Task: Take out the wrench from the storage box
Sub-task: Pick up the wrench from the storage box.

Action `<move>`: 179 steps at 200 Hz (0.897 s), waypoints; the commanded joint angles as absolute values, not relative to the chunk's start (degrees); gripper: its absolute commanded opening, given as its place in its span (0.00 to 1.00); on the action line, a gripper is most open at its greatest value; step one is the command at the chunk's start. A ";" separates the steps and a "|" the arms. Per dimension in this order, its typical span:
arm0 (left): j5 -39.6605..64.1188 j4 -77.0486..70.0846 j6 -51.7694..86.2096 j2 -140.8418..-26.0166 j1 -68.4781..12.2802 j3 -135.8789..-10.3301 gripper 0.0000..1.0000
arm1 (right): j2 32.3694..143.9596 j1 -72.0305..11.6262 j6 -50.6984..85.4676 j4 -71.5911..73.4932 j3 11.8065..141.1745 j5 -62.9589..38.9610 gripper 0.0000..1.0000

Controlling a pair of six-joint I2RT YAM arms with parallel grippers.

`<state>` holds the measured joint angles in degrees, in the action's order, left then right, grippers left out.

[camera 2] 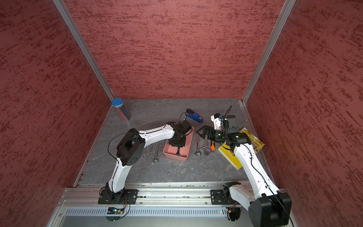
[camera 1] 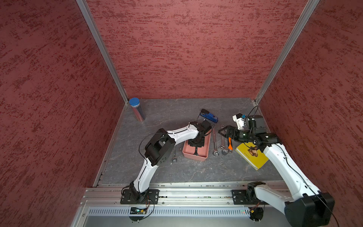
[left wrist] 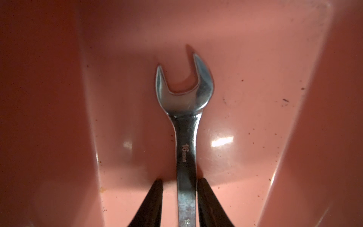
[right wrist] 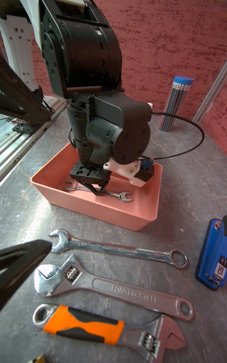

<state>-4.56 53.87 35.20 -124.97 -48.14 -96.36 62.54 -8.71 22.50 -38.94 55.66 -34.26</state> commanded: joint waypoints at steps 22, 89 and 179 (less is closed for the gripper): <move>-4.27 55.48 36.91 -130.68 -48.87 -95.46 0.17 | 61.90 -8.37 21.82 -39.29 56.82 -33.90 0.99; -5.07 57.11 37.97 -126.72 -48.44 -96.85 0.07 | 61.96 -8.35 22.23 -38.14 55.86 -34.56 0.98; -6.82 62.36 38.43 -121.88 -48.34 -102.74 0.08 | 61.79 -8.17 21.98 -38.06 55.76 -34.38 0.98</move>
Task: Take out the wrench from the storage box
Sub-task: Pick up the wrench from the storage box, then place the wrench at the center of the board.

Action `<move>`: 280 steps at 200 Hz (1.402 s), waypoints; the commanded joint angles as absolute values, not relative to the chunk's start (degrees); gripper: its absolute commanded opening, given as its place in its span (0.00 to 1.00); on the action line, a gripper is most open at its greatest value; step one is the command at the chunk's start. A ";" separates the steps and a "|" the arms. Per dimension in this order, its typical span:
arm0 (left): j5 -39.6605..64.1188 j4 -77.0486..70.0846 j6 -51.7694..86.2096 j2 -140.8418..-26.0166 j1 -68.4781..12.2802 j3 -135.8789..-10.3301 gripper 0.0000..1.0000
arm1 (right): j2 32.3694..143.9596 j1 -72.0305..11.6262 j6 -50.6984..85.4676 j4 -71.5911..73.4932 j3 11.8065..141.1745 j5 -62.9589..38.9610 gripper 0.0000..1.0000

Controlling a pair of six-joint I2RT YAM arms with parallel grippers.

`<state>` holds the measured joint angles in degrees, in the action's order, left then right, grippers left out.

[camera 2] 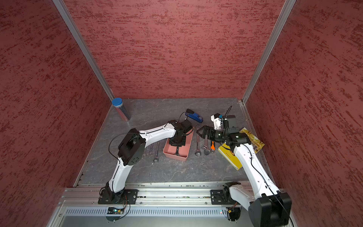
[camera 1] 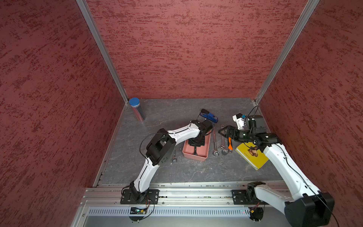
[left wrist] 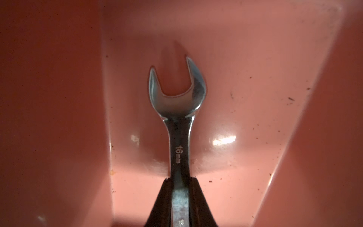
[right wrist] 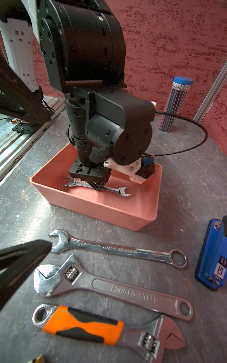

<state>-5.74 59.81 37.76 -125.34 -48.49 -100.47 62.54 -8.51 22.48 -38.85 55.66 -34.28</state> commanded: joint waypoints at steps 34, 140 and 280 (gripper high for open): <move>-6.94 65.12 38.43 -121.22 -48.34 -105.56 0.09 | 61.87 -8.15 22.02 -37.97 55.82 -34.46 0.98; -4.97 71.85 34.75 -110.09 -43.24 -103.67 0.09 | 62.05 -8.15 22.41 -36.85 55.29 -34.89 0.98; -7.39 59.47 23.82 -94.45 -26.27 -71.50 0.16 | 62.05 -8.12 22.80 -37.41 56.00 -35.13 0.99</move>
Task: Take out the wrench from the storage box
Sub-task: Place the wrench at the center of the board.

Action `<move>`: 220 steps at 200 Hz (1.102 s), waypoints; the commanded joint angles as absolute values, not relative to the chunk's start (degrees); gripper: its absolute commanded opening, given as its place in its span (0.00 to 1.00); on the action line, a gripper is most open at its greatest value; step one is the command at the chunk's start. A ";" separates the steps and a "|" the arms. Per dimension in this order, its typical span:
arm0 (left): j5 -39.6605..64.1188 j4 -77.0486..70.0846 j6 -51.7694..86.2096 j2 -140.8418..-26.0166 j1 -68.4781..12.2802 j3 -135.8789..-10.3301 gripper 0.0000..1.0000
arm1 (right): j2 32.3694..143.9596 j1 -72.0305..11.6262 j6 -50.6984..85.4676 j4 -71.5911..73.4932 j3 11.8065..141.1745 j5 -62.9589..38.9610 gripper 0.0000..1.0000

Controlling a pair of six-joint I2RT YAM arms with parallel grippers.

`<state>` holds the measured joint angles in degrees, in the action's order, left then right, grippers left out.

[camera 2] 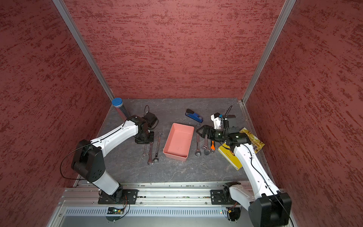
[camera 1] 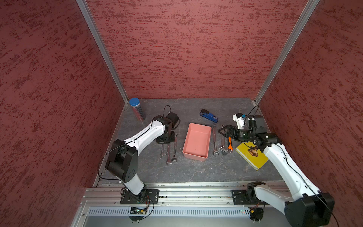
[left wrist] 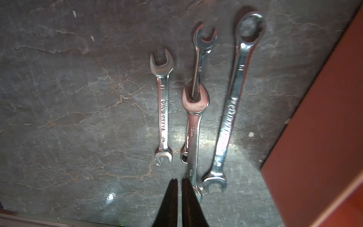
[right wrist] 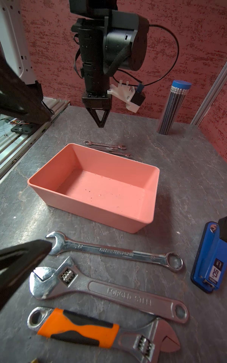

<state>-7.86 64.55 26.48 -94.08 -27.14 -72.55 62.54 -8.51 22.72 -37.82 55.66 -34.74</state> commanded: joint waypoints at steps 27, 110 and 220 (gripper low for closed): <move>-3.21 52.41 24.65 -95.60 -26.67 -67.50 0.17 | 62.30 -8.16 22.68 -37.77 56.46 -34.68 0.98; -1.31 48.02 27.33 -99.76 -29.32 -62.95 0.23 | 63.19 -8.14 23.35 -37.09 55.94 -34.80 0.98; 0.24 45.71 28.65 -104.84 -30.87 -58.21 0.25 | 63.09 -8.09 23.38 -36.88 54.86 -34.80 0.98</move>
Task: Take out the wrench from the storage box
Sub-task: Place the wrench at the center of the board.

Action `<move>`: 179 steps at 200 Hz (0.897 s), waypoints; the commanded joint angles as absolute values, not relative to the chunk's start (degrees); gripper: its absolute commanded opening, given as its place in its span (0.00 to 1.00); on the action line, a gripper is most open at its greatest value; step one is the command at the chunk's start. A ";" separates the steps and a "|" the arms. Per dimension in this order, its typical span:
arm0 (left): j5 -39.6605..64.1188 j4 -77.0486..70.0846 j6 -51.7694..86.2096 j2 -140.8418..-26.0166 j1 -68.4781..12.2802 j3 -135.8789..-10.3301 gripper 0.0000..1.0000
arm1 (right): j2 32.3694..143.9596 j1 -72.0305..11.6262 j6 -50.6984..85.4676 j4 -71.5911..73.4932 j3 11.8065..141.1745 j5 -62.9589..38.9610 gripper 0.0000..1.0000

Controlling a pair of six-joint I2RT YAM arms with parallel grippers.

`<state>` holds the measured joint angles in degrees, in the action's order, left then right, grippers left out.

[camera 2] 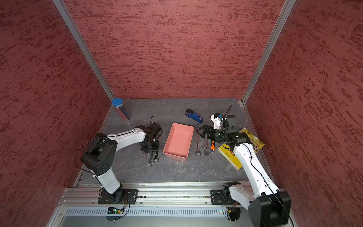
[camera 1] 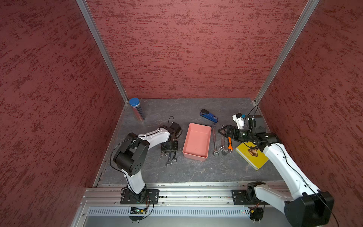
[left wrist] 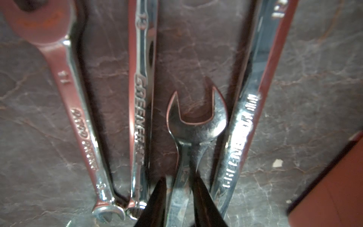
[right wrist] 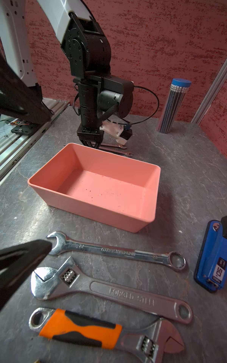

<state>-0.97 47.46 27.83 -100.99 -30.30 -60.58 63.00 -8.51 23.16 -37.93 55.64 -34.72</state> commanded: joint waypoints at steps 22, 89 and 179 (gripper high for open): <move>0.71 45.31 28.78 -105.85 -31.42 -57.94 0.11 | 63.22 -8.11 23.62 -36.56 54.82 -35.09 0.98; -1.15 50.50 29.35 -103.45 -32.98 -62.81 0.02 | 62.93 -8.12 23.81 -36.60 54.74 -34.90 0.98; -5.56 61.95 28.22 -96.02 -32.87 -70.78 0.00 | 62.78 -8.13 23.81 -36.39 54.63 -34.59 0.99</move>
<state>-3.51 57.19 28.84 -98.98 -33.85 -69.73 63.00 -8.51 23.62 -37.65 55.00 -34.72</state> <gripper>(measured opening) 0.139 0.984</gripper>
